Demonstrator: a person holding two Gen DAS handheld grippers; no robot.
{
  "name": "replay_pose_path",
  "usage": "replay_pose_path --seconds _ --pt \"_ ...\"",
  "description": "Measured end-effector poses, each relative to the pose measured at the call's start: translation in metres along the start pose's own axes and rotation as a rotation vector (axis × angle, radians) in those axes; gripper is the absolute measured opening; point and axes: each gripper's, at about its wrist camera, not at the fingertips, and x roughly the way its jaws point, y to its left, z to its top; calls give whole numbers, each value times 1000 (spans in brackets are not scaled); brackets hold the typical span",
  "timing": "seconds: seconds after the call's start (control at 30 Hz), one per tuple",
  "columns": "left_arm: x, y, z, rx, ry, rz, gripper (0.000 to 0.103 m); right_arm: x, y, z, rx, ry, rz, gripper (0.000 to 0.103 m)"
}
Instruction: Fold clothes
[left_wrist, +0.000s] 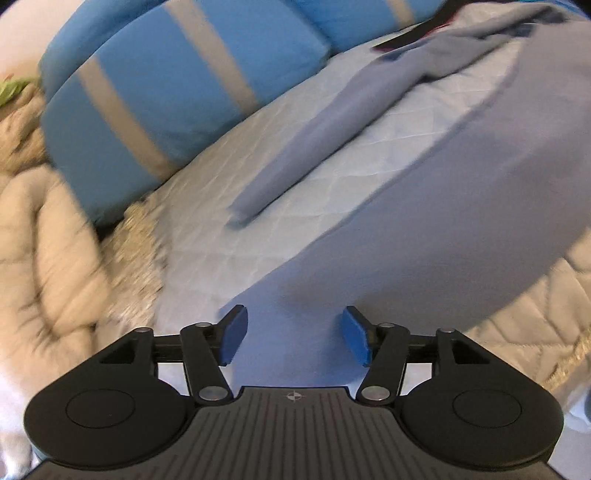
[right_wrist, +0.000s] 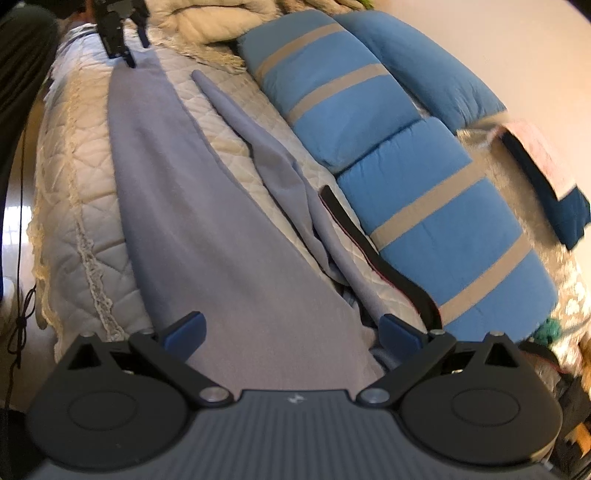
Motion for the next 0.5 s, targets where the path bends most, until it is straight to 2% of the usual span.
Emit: replay_pose_path --seconds 0.03,0.1,0.17,0.23,0.4,0.5 --pt "-1 3 4 -11 19 23 55 1 -3 0 19 5 0 103" --pt "-11 8 11 -33 -3 44 59 2 -11 -1 68 10 10 103" --pt "-24 12 21 -72 -40 50 73 3 -19 -1 120 15 17 103" --pt "-34 16 32 -124 -71 41 80 3 -25 -1 165 18 21 103" --pt "-49 30 68 -353 -112 -2 83 8 -35 0 229 49 20 103" --pt "-54 30 85 -469 -153 -27 91 9 -35 3 241 67 1 103"
